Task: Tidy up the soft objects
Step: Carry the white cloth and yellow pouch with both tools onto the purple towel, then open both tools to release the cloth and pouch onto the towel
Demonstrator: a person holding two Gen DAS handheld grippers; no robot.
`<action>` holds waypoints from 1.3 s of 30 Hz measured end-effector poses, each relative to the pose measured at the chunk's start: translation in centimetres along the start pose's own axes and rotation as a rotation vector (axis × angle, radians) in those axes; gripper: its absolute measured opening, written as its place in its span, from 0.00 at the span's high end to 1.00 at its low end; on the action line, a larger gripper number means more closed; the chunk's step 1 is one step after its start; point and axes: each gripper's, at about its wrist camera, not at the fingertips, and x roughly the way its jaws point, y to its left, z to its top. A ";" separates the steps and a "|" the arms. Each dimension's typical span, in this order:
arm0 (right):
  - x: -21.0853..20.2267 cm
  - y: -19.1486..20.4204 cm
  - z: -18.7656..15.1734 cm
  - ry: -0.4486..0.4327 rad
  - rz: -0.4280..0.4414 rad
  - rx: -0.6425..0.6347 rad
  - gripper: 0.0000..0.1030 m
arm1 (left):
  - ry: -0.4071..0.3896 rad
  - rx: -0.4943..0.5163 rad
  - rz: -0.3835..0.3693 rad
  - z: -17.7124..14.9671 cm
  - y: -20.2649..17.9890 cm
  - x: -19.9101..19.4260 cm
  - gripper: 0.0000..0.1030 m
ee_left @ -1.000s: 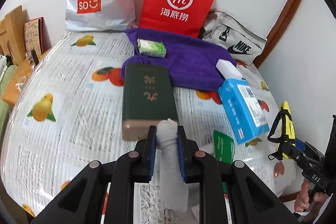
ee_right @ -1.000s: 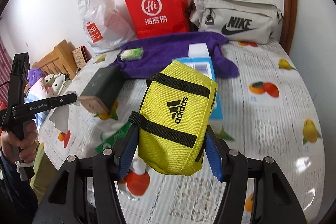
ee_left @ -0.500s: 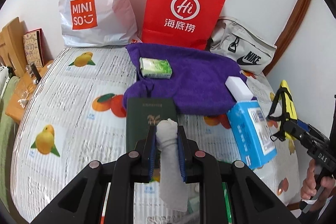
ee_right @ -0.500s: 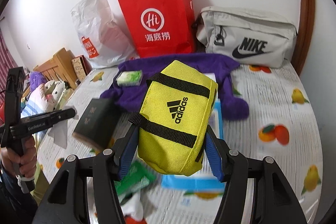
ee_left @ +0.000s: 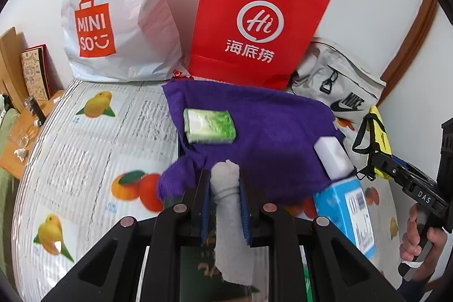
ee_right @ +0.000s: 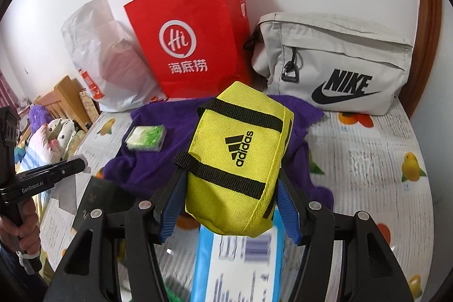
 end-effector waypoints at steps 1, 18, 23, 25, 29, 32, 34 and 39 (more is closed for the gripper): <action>0.4 -0.1 0.3 0.001 -0.001 0.001 0.41 | 0.003 -0.004 -0.003 0.4 0.0 0.4 0.83; 6.4 -2.2 2.6 0.076 -0.018 0.000 0.41 | 0.052 -0.018 -0.041 3.4 -0.2 5.7 0.83; 8.6 -3.0 3.1 0.113 -0.014 0.014 0.41 | 0.067 -0.021 -0.046 4.0 -0.3 7.1 0.83; 9.6 -3.1 3.4 0.126 -0.015 0.010 0.41 | 0.070 -0.022 -0.050 4.3 -0.3 7.6 0.83; 11.0 -3.4 3.6 0.149 -0.009 0.016 0.41 | 0.083 -0.031 -0.045 4.7 -0.2 8.8 0.83; 11.7 -3.4 3.5 0.159 -0.001 0.024 0.41 | 0.092 -0.036 -0.048 4.8 0.0 9.5 0.83; 12.0 -3.4 3.7 0.160 0.000 0.025 0.41 | 0.098 -0.038 -0.046 4.9 0.1 9.9 0.83; 12.5 -2.9 4.2 0.161 -0.006 0.006 0.40 | 0.108 -0.040 -0.049 5.1 0.1 10.8 0.83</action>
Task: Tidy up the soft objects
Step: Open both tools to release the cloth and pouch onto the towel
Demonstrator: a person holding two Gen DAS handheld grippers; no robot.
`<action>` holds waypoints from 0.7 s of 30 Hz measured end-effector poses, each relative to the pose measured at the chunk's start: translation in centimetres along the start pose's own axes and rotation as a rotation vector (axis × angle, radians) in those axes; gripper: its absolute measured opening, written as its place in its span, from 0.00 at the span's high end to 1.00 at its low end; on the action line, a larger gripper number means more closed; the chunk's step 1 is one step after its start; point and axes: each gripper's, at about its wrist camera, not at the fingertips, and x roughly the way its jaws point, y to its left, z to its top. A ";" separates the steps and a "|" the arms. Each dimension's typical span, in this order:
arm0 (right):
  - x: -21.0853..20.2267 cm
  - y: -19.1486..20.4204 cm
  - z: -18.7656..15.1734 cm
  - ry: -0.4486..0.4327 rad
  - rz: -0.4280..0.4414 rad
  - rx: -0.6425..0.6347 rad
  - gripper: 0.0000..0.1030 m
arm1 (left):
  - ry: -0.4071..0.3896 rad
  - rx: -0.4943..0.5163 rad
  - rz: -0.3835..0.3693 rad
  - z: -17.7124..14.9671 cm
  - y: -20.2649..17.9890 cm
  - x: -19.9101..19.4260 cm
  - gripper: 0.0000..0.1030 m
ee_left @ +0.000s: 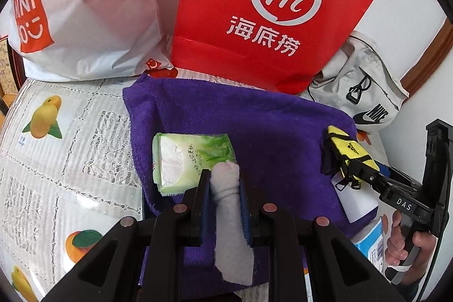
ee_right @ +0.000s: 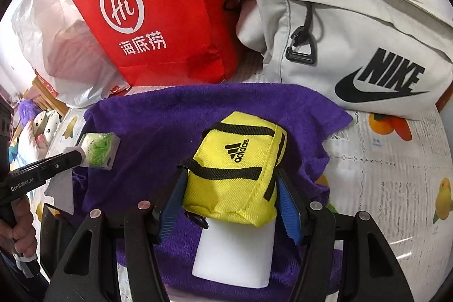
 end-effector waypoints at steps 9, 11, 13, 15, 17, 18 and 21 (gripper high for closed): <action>-0.3 -0.1 -0.2 0.001 -0.013 -0.006 0.37 | 0.012 -0.010 0.011 -0.1 0.3 1.2 0.83; -0.5 -0.2 -0.2 0.000 -0.016 -0.005 0.35 | 0.010 -0.001 0.024 -0.1 0.2 1.1 0.82; -0.7 -0.2 -0.3 0.001 -0.020 -0.004 0.34 | 0.011 0.003 0.030 -0.1 0.2 1.1 0.81; -1.0 -0.3 -0.4 -0.003 -0.024 -0.004 0.33 | 0.009 0.004 0.039 -0.2 0.2 0.8 0.69; -1.4 -0.4 -0.5 -0.012 -0.032 0.002 0.28 | 0.003 -0.001 0.062 -0.3 0.1 0.3 0.48; -1.7 -0.4 -0.6 -0.017 -0.033 0.005 0.24 | -0.007 -0.003 0.063 -0.4 0.2 0.0 0.45; -2.5 -0.3 -0.9 -0.026 -0.032 0.012 0.22 | -0.018 -0.006 0.061 -0.6 0.2 -1.0 0.45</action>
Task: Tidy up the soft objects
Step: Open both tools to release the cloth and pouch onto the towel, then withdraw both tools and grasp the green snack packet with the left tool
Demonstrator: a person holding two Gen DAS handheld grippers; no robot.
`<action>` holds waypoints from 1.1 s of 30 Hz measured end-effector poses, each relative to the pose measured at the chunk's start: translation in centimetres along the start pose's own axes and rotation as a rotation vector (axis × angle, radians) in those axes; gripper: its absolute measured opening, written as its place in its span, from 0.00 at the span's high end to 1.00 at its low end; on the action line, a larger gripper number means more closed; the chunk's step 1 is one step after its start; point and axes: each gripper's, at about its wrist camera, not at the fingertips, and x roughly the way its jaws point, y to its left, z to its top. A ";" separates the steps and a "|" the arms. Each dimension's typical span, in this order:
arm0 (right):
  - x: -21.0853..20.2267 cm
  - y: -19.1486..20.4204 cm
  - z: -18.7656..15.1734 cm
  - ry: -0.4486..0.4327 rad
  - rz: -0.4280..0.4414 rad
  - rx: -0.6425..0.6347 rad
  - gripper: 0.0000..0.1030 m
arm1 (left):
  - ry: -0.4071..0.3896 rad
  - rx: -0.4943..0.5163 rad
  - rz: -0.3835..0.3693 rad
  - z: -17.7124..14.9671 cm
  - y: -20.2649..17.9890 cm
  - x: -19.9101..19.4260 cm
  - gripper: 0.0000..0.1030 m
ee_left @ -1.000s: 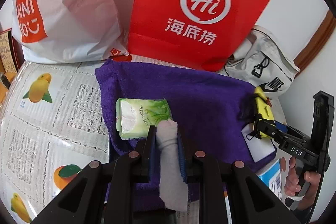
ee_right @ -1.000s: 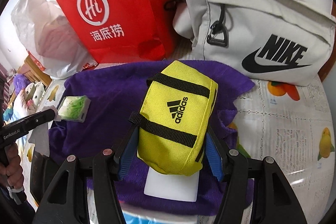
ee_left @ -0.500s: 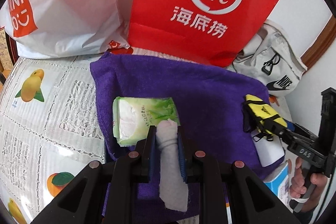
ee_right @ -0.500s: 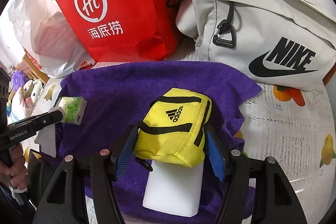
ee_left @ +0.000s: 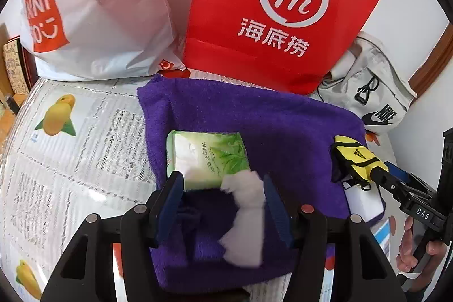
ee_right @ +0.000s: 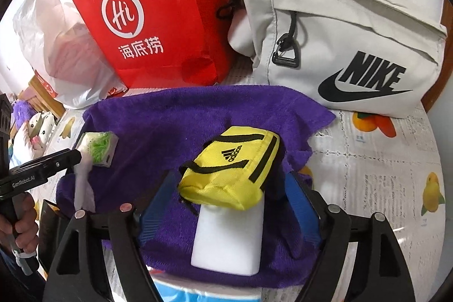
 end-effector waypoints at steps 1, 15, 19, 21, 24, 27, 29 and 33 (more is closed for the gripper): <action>-0.4 0.0 -0.1 -0.004 0.002 0.001 0.22 | -0.004 0.000 0.003 -0.1 0.0 -0.3 0.45; -8.6 2.1 -5.7 -0.096 0.028 0.020 0.22 | -0.067 0.038 0.010 -4.8 -0.6 -7.5 0.45; -11.3 3.1 -8.6 -0.112 0.036 0.015 0.22 | -0.071 0.056 0.001 -6.9 -0.8 -9.5 0.45; -12.4 3.6 -10.0 -0.119 0.041 0.021 0.22 | -0.075 0.064 -0.003 -8.3 -0.8 -10.5 0.45; -13.5 4.2 -12.3 -0.109 0.066 0.044 0.22 | -0.079 0.081 0.016 -10.1 -0.9 -11.6 0.45; -14.6 5.4 -15.1 -0.095 0.077 0.035 0.24 | -0.073 0.096 0.008 -12.2 -1.0 -12.7 0.45; -15.2 6.0 -16.5 -0.096 0.076 0.023 0.25 | -0.071 0.114 -0.004 -13.8 -1.4 -13.5 0.45; -16.1 7.0 -19.8 -0.090 0.073 0.000 0.25 | -0.056 0.148 -0.050 -16.7 -2.4 -14.2 0.45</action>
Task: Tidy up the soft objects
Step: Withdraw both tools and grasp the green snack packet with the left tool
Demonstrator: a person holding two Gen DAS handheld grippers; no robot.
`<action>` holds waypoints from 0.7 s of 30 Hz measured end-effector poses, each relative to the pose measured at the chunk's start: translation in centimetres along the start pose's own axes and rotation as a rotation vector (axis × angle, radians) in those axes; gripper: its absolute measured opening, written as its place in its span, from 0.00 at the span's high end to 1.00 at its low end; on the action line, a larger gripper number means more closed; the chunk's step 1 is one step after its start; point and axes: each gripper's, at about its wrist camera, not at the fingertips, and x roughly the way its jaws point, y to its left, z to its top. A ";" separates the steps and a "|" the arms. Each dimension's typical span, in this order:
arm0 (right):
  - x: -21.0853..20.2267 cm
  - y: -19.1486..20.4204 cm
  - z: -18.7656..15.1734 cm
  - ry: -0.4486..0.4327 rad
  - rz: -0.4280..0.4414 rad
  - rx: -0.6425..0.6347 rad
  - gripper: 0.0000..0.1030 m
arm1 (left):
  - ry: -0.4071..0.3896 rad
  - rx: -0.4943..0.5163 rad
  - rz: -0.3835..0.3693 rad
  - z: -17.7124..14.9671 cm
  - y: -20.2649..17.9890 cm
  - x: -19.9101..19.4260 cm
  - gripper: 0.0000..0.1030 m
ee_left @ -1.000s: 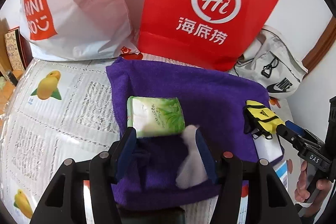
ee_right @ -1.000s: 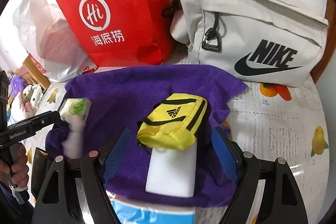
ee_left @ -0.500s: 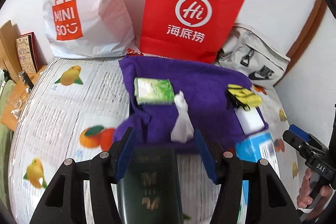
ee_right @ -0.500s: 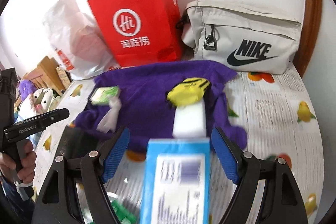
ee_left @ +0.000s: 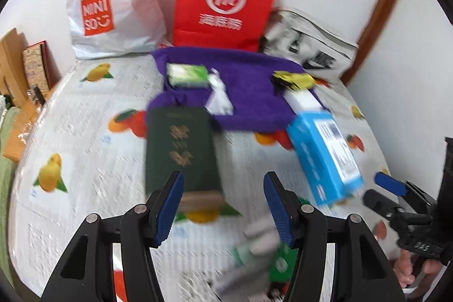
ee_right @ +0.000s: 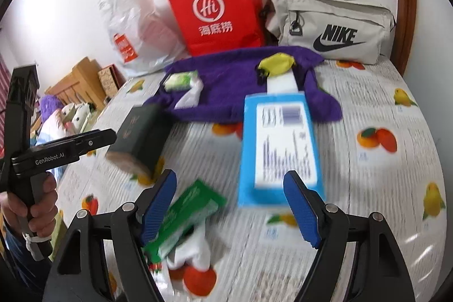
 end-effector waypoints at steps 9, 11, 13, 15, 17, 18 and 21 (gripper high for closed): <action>-1.7 -2.5 -5.1 0.008 -0.037 0.058 0.25 | 0.073 0.112 -0.061 -4.6 -4.7 2.1 0.45; -1.8 -3.5 -5.9 0.012 -0.049 0.084 0.25 | 0.092 0.132 -0.075 -5.2 -5.5 2.8 0.45; -1.9 -4.3 -6.7 0.016 -0.058 0.101 0.25 | 0.117 0.159 -0.083 -5.8 -6.5 3.8 0.45; -1.9 -4.8 -7.3 0.021 -0.065 0.108 0.25 | 0.139 0.183 -0.078 -6.3 -7.3 4.7 0.45; -1.8 -5.2 -7.7 0.022 -0.071 0.116 0.25 | 0.156 0.195 -0.077 -6.5 -7.9 5.4 0.45; -1.8 -5.4 -7.9 0.025 -0.073 0.120 0.25 | 0.163 0.204 -0.073 -6.5 -8.1 5.8 0.45; -1.3 -5.9 -8.4 0.034 -0.062 0.135 0.25 | 0.165 0.241 -0.050 -6.7 -8.7 6.5 0.46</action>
